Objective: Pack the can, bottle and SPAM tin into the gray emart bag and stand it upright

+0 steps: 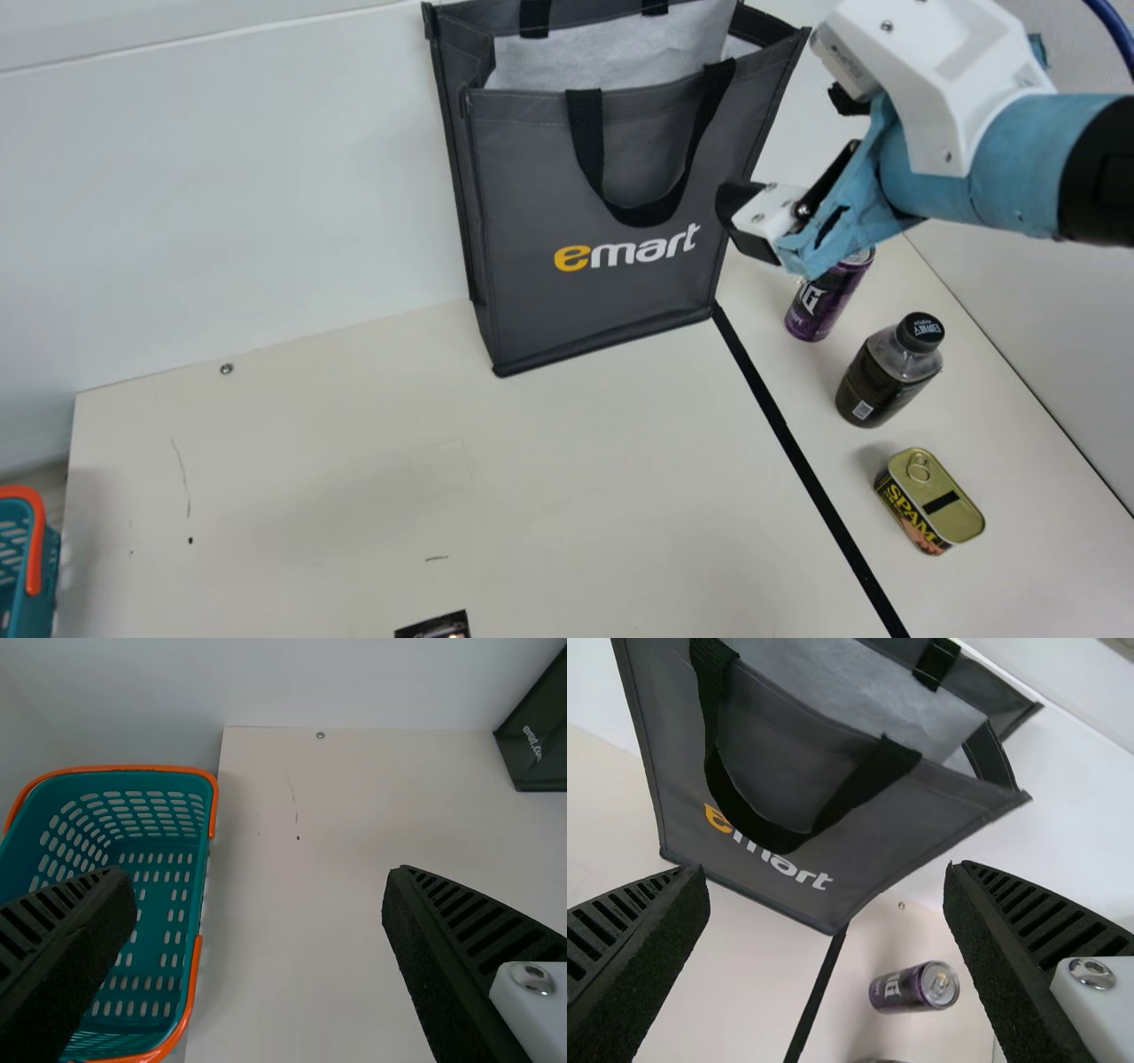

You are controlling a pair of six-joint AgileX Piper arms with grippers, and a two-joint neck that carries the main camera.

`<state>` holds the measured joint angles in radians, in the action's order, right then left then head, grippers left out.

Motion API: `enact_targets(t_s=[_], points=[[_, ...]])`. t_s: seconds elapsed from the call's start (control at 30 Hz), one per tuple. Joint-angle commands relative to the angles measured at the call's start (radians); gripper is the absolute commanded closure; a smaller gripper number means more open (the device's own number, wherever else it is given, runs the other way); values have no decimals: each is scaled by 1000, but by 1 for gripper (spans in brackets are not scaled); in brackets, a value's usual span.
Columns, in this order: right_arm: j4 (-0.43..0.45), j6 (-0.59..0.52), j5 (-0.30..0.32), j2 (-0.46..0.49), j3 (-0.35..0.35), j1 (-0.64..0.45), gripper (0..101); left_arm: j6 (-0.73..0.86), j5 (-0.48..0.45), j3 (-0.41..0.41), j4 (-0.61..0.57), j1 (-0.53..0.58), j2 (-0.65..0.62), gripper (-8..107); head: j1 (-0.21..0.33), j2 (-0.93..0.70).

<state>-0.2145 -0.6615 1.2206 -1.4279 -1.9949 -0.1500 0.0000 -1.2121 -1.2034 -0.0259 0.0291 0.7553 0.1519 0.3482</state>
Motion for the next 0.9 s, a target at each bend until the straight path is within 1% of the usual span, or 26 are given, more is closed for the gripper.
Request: enact_targets(t_s=[0.0,0.47,0.87], points=[[-1,-20,-1,-18,-20,6,6,0,0,0,0,0,0,9,23,1],[-34,-157,-1,-132,-141,38,6,0,0,0,0,0,0,9,23,1],[-80,-274,-1,-213,-213,57,6,0,0,0,0,0,0,9,23,1]])
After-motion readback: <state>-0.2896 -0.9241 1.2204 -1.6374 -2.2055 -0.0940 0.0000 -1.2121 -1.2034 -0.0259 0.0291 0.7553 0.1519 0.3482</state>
